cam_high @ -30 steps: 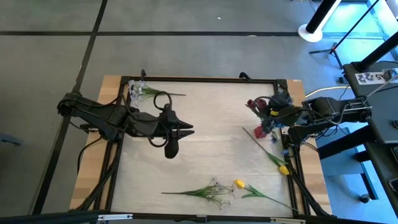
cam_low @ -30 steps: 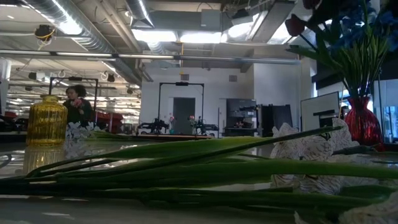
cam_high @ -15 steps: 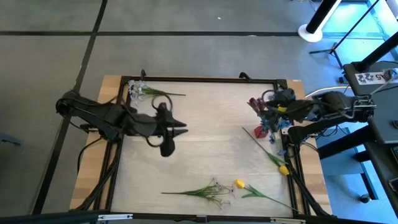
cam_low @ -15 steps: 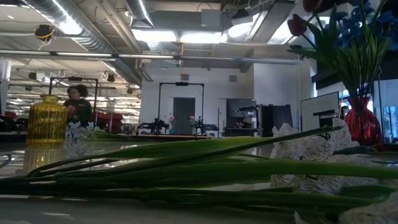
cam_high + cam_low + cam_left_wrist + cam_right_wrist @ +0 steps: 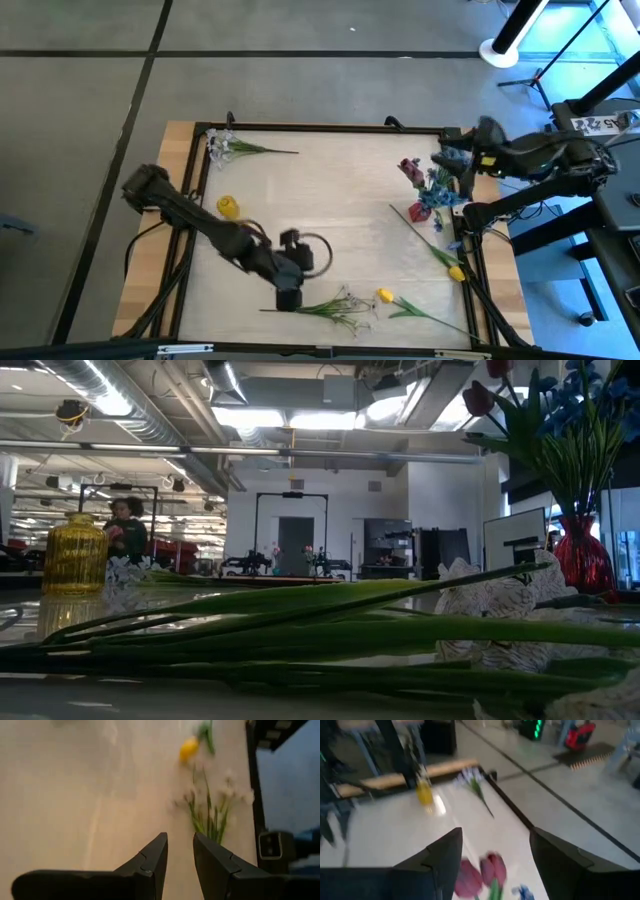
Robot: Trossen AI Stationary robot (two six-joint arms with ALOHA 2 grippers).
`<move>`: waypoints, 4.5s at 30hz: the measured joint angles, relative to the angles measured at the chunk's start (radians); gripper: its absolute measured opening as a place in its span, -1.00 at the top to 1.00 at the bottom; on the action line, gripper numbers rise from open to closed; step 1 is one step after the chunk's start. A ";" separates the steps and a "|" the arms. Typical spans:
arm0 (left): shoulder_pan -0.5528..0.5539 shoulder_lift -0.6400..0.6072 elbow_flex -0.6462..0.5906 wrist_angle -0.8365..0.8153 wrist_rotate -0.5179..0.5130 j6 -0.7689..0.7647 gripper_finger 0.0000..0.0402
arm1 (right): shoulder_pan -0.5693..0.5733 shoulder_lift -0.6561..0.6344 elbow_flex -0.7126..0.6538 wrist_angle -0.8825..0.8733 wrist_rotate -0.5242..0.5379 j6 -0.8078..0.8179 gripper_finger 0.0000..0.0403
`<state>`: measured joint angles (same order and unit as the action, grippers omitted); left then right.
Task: Sort flowers into vase by color
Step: Put the bottom white flower into the yellow vase
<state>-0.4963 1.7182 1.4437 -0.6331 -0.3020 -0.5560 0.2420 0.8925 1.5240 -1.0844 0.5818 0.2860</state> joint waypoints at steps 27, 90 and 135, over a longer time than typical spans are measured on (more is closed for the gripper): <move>0.012 0.485 0.005 0.440 0.082 0.018 0.14 | 0.000 0.001 0.005 0.010 -0.078 -0.013 -0.15; 0.030 -1.060 -0.872 0.007 -1.271 -0.208 0.97 | 0.000 0.186 0.004 0.459 0.303 -0.030 -0.15; 0.100 -1.023 -0.934 0.185 -1.268 -0.175 0.97 | 0.000 0.186 0.004 0.454 0.314 -0.161 -0.15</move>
<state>-0.3961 0.6956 0.5098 -0.4480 -1.5702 -0.7309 0.2417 1.0782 1.5284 -0.6305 0.8961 0.1248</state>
